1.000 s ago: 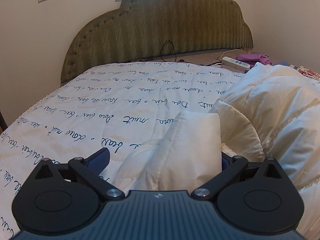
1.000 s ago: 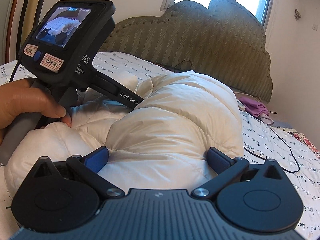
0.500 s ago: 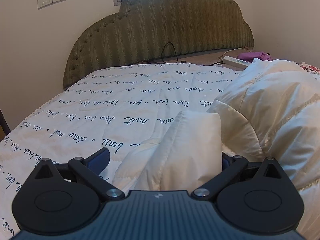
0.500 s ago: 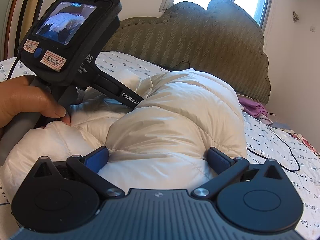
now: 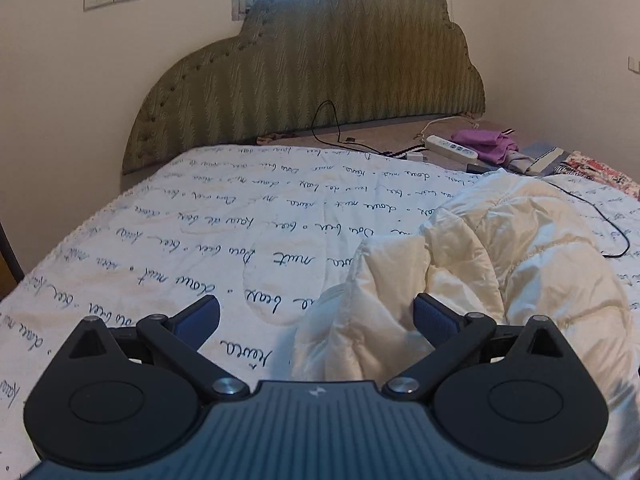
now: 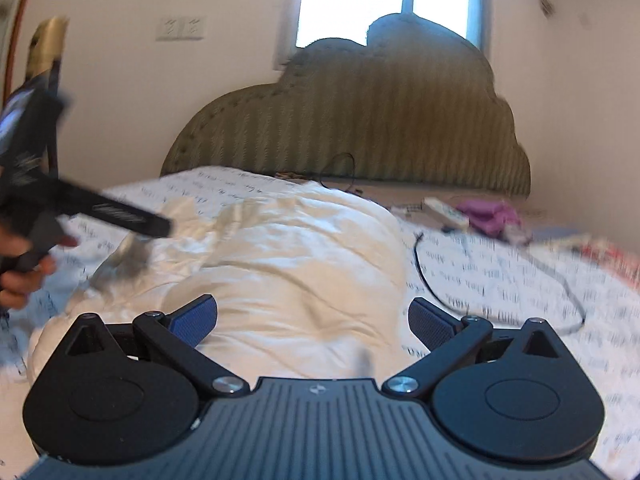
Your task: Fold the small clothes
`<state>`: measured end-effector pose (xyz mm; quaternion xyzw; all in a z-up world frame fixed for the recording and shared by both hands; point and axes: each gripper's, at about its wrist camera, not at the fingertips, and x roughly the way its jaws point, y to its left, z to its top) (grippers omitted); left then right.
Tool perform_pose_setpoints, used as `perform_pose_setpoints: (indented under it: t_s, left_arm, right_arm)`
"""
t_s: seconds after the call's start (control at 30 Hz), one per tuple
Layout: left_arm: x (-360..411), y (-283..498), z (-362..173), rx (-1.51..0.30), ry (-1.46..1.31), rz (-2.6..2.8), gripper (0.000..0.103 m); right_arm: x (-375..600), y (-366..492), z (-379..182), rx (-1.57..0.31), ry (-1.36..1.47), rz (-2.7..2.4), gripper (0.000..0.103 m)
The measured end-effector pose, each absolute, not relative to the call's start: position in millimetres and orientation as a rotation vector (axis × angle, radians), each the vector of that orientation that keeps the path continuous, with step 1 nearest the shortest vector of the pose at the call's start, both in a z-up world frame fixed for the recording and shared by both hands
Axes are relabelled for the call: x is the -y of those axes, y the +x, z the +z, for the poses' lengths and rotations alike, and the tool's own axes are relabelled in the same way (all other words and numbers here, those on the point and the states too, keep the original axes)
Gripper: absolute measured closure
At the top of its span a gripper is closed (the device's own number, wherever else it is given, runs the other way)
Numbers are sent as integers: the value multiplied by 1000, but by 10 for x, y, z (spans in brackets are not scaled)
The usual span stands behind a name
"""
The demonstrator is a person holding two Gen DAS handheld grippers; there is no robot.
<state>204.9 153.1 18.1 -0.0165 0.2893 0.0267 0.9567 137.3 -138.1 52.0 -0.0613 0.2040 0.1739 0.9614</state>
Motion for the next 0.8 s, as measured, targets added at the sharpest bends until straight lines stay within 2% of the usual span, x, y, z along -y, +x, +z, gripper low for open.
perform_pose_setpoints:
  t_s: [0.23,0.4,0.63,0.73,0.8]
  left_arm:
    - [-2177,1944,-87,-790,-438,-94,0]
    - [-2240,2087,-508,-957,-722,-297,0]
    - [-1895,2122,-621,-920,-690,-342,0]
    - [-1682,2077,-562,-898,-597,-308,2]
    - [-1556,2029,-495,-873,-538,-293,10]
  right_arm:
    - [2258,1970,9,-732,510,497,0]
    - [2164,2216,-324,-824,730,608,0]
    - [1971,2436,-543,-821,875,695,0]
    - [1983,2443,-497,-814,863,686,9]
    - [2017,2406,-465,-799,854,689,23]
